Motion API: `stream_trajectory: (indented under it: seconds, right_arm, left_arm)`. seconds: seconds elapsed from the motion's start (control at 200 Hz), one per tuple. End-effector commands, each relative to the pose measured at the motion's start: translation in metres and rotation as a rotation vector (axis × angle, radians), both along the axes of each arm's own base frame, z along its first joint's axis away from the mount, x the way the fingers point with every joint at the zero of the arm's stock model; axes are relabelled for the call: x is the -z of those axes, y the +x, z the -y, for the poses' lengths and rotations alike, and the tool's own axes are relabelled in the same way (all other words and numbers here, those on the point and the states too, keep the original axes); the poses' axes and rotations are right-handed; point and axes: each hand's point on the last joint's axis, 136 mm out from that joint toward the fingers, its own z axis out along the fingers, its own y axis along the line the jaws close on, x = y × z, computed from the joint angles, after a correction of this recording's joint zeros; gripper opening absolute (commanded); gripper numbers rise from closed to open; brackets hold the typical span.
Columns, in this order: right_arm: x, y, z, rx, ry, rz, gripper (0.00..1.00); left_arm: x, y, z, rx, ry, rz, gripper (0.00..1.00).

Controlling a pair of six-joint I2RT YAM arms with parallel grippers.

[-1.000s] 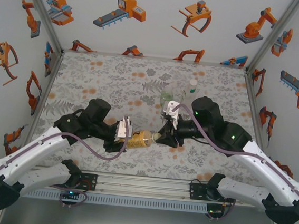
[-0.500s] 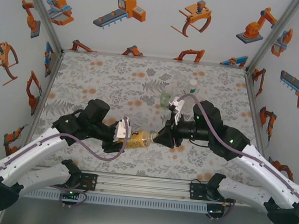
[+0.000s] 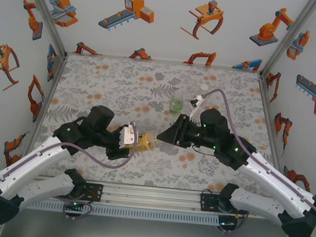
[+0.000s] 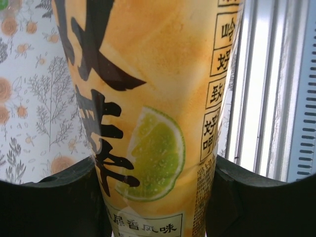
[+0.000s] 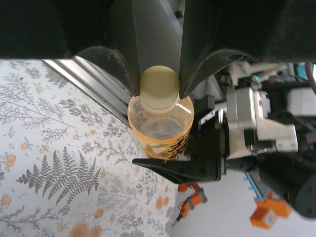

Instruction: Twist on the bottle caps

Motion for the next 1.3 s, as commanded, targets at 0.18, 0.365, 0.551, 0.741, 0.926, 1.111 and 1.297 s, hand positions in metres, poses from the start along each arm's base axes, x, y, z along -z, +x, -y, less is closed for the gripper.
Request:
stream_trajectory:
  seconds: [0.18, 0.365, 0.551, 0.741, 0.926, 1.111, 1.297]
  right_arm:
    - [0.015, 0.011, -0.010, 0.093, 0.119, -0.162, 0.02]
    - [0.004, 0.015, -0.009, 0.091, 0.121, -0.112, 0.21]
    - [-0.015, 0.011, -0.002, 0.062, 0.082, -0.007, 0.43]
    - [-0.037, 0.006, 0.007, 0.035, 0.048, 0.095, 0.59]
    - [-0.059, 0.001, 0.019, 0.001, -0.015, 0.234, 0.63]
    - [-0.091, -0.012, 0.025, -0.095, -0.046, 0.457, 0.63]
    - [-0.107, -0.034, 0.031, -0.288, -0.150, 0.834, 0.58]
  left_arm:
    - [-0.053, 0.021, 0.026, -0.021, -0.212, 0.155, 0.00]
    - [-0.054, 0.022, 0.025, -0.027, -0.215, 0.155, 0.00]
    - [-0.054, 0.021, 0.024, -0.022, -0.215, 0.164, 0.00]
    - [-0.053, 0.020, 0.024, -0.016, -0.212, 0.161, 0.00]
    - [-0.052, 0.017, 0.025, -0.002, -0.213, 0.152, 0.00]
    - [-0.050, 0.013, 0.026, 0.021, -0.207, 0.132, 0.00]
    - [-0.048, -0.003, 0.031, 0.110, -0.208, 0.069, 0.00]
